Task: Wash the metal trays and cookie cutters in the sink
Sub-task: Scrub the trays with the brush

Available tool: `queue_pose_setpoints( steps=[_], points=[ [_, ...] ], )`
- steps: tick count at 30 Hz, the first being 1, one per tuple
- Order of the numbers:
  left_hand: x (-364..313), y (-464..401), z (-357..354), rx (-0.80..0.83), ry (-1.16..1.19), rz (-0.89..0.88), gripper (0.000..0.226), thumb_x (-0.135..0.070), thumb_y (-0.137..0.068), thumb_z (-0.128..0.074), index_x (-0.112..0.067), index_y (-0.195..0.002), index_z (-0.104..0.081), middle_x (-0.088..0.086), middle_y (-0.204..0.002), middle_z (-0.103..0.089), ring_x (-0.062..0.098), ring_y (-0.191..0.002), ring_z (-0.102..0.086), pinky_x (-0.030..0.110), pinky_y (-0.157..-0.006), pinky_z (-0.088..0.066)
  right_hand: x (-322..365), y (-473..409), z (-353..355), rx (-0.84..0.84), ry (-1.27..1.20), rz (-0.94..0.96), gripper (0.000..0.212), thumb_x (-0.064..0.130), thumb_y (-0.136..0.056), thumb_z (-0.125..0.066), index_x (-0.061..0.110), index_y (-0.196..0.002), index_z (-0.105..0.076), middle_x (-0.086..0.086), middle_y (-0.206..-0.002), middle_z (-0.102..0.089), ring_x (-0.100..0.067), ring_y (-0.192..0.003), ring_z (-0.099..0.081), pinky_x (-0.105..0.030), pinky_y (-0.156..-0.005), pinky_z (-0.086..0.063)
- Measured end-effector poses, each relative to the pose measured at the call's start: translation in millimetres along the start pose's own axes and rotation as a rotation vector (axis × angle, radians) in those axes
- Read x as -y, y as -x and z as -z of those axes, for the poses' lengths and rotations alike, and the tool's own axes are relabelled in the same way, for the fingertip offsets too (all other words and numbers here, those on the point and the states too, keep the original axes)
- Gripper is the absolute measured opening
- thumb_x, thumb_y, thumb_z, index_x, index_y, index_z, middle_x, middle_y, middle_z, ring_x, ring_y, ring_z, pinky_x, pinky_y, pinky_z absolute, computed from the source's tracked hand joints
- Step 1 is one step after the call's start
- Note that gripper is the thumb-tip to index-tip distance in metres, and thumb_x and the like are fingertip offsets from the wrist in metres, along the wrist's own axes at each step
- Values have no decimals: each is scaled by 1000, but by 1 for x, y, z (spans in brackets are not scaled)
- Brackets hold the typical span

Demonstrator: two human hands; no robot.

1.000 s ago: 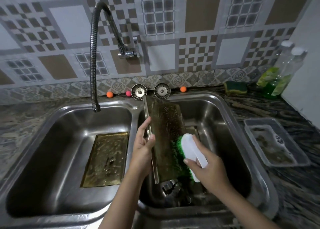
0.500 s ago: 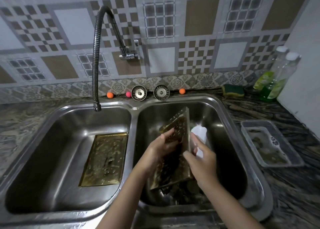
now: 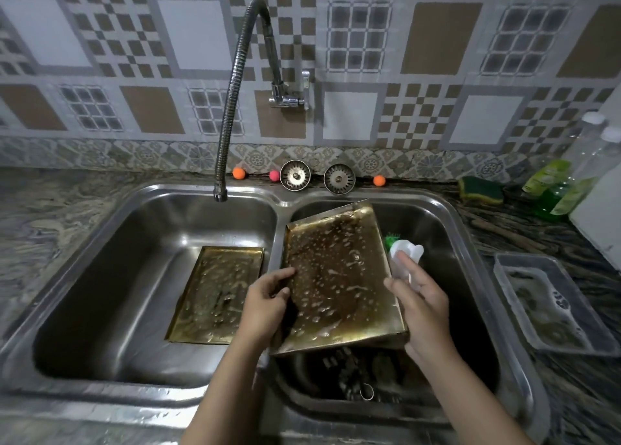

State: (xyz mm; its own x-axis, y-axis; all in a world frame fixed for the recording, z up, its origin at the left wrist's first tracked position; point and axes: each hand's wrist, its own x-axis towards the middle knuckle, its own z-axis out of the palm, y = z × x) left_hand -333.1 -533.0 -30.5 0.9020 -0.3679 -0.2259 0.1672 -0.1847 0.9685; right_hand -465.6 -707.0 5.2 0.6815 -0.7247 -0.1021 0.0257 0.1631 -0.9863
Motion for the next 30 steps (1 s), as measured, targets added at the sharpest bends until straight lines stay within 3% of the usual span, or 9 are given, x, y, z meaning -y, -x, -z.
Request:
queue_pose_setpoints(
  steps=[2,4,8,12,16,21,23,27,30],
  points=[
    [-2,-7,17,-100,76,12,35,4,-95,-45,-21,-109,-66,2,-112,-66,12,-94,-64,17,-68,-52,2,-6,-9,28,14,34,50,15,-85,-68,26,-132,-55,-9,-129,-60,-8,-105,-62,-27,-89,-48],
    [-2,-15,44,-164,77,20,35,3,-95,-45,-20,-112,-66,3,-112,-65,15,-98,-64,27,-78,-54,0,-13,-15,51,33,57,48,22,-83,-69,34,-128,-56,3,-134,-56,-9,-115,-57,-29,-92,-48],
    [2,-30,108,-273,95,76,33,-2,-97,-44,-22,-116,-64,9,-113,-64,24,-93,-62,46,-86,-51,-6,-19,-20,97,107,98,42,27,-81,-71,48,-116,-59,6,-134,-55,-12,-118,-57,-36,-95,-50],
    [8,-45,160,-365,4,98,34,-5,-99,-41,-20,-125,-57,4,-115,-55,17,-93,-57,36,-75,-51,-15,-21,-22,106,196,107,42,24,-84,-69,46,-117,-58,15,-126,-55,1,-105,-58,-17,-77,-50],
    [29,-77,186,-421,-81,181,34,-5,-99,-41,-19,-125,-57,7,-124,-52,21,-103,-54,38,-83,-48,-30,-22,-19,113,306,93,39,24,-84,-69,48,-113,-59,16,-132,-52,-1,-119,-50,-30,-98,-44],
    [66,-106,184,-393,-185,261,34,-1,-97,-40,-13,-122,-60,13,-126,-55,19,-89,-57,29,-72,-48,-36,-26,-15,81,365,84,46,17,-77,-76,44,-111,-60,12,-130,-54,-3,-119,-50,-5,-73,-43],
    [79,-114,183,-388,-186,292,35,3,-95,-39,-11,-119,-60,18,-124,-58,24,-93,-58,32,-76,-49,-38,-30,-10,68,384,82,56,17,-70,-80,43,-115,-59,11,-133,-53,-2,-117,-51,-2,-69,-45],
    [85,-126,180,-274,-286,327,32,2,-92,-48,-8,-120,-59,21,-121,-60,34,-107,-59,43,-91,-51,-42,-40,0,30,458,78,78,12,-67,-83,42,-131,-47,11,-137,-46,-10,-117,-51,-18,-82,-48],
    [58,-129,155,-309,-394,149,30,-4,-90,-56,-6,-119,-59,14,-112,-64,26,-99,-61,34,-84,-49,-43,-45,4,4,483,76,87,8,-68,-82,30,-142,-41,15,-139,-41,-11,-126,-44,-29,-98,-44]
  ],
)
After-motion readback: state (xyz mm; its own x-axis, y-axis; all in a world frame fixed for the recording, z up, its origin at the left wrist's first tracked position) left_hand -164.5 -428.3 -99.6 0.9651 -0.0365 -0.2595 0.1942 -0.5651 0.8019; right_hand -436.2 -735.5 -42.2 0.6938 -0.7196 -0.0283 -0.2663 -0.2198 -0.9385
